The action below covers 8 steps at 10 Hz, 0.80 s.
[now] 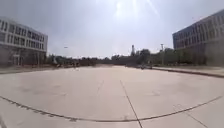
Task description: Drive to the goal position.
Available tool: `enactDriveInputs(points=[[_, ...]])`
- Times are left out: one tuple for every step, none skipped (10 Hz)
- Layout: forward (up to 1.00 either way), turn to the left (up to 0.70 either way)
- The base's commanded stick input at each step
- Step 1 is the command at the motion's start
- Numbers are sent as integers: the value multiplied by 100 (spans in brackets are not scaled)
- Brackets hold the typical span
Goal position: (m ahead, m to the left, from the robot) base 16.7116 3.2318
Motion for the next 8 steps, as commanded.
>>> enactDriveInputs(points=[[70, 0], [70, 0], [70, 0], [70, 0], [70, 0], [70, 0], [70, 0], [70, 0]])
